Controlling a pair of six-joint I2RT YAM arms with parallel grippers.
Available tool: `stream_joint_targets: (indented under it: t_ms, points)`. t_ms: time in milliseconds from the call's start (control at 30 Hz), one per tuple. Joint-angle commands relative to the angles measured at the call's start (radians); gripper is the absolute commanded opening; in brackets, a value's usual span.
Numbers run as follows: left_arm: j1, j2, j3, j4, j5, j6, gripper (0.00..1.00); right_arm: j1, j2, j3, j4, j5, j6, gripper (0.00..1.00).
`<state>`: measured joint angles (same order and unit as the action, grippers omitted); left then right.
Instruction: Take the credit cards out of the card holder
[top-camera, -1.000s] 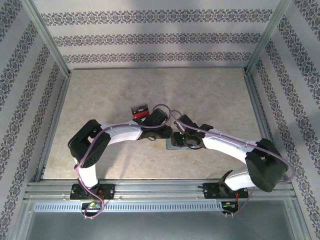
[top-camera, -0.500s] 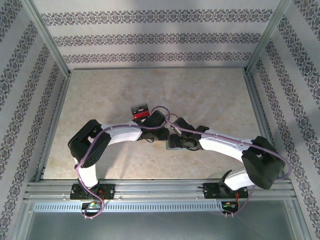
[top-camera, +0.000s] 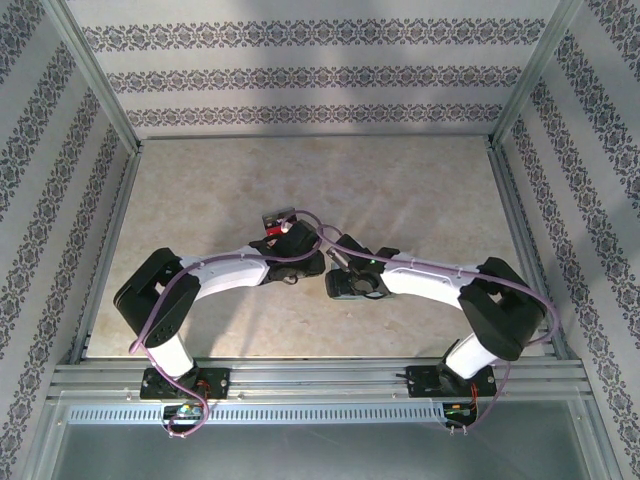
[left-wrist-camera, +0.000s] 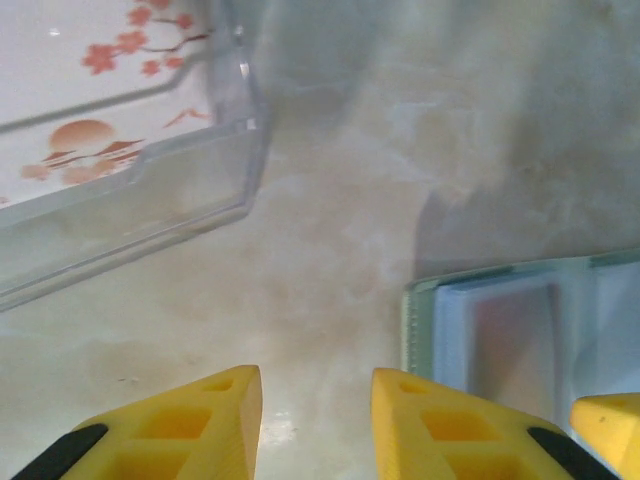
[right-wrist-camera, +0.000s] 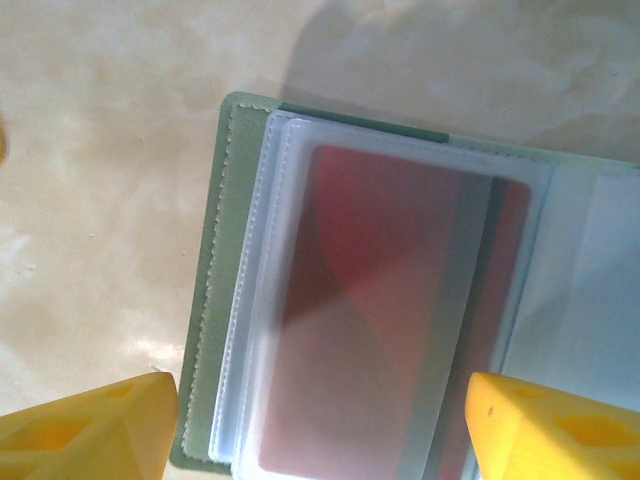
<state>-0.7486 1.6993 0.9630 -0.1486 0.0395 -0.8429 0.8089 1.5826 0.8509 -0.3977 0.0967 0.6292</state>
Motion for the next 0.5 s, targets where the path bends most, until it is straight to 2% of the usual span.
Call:
stream_joint_targets:
  t_ms: [0,300,400,467]
  points:
    - [0.011,-0.032,-0.005,0.008,-0.024,-0.013,0.34,-0.012,0.034,0.015,-0.019,0.009,0.024,0.77]
    - [0.011,-0.020,-0.010,0.027,-0.001,-0.020,0.35,-0.049,0.068,-0.033,0.003,-0.031,0.039,0.75]
    - [0.011,-0.019,-0.007,0.026,0.005,-0.020,0.35,-0.061,0.071,-0.056,0.031,-0.060,0.046,0.68]
    - [0.010,-0.021,-0.006,0.024,0.008,-0.017,0.35,-0.073,0.061,-0.080,0.063,-0.095,0.052,0.57]
